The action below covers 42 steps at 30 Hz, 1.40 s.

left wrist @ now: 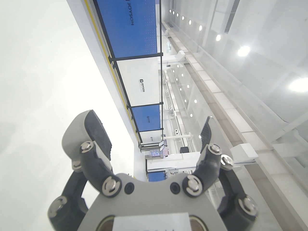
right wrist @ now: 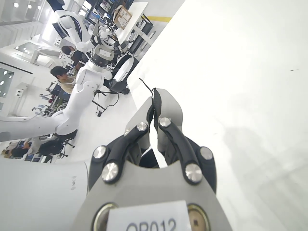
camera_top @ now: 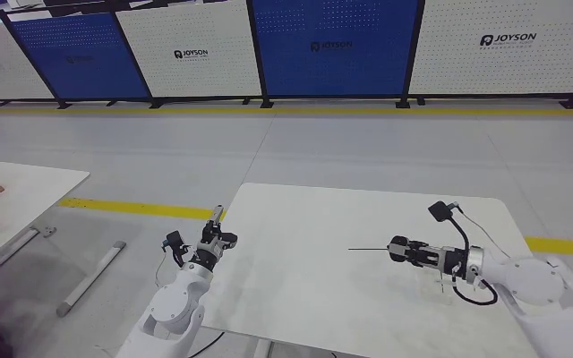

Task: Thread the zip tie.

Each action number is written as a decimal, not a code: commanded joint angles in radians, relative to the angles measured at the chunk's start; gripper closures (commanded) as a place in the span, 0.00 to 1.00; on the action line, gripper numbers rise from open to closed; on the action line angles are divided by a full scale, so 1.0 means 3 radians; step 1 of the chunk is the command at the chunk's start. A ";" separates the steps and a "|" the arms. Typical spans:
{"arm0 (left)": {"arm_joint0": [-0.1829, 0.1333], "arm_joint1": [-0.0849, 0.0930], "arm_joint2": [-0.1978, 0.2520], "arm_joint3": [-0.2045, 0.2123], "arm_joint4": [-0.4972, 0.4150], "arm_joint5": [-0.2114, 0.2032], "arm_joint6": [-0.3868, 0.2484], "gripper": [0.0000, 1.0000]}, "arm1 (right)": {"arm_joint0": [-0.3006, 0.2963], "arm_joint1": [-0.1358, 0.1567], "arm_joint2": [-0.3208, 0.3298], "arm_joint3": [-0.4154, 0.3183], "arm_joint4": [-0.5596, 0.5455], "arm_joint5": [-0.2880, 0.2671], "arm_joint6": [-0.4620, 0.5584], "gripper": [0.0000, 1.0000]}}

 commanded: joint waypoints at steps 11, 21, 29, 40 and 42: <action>0.0000 0.0000 0.0000 0.0000 0.0000 0.0000 0.0000 0.00 | -0.0038 -0.0001 0.0011 -0.0085 -0.0336 -0.0038 -0.0258 1.00; 0.0000 0.0000 0.0000 0.0000 0.0000 0.0000 0.0000 0.00 | -0.0062 0.0000 -0.0184 -0.0403 -0.1734 -0.0038 -0.0962 1.00; 0.0000 0.0000 0.0000 0.0000 0.0000 0.0000 0.0000 0.00 | -0.0062 0.0000 -0.0184 -0.0403 -0.1734 -0.0038 -0.0962 1.00; 0.0000 0.0000 0.0000 0.0000 0.0000 0.0000 0.0000 0.00 | -0.0062 0.0000 -0.0184 -0.0403 -0.1734 -0.0038 -0.0962 1.00; 0.0000 0.0000 0.0000 0.0000 0.0000 0.0000 0.0000 0.00 | -0.0068 0.0000 -0.0185 -0.0405 -0.1740 -0.0034 -0.0974 1.00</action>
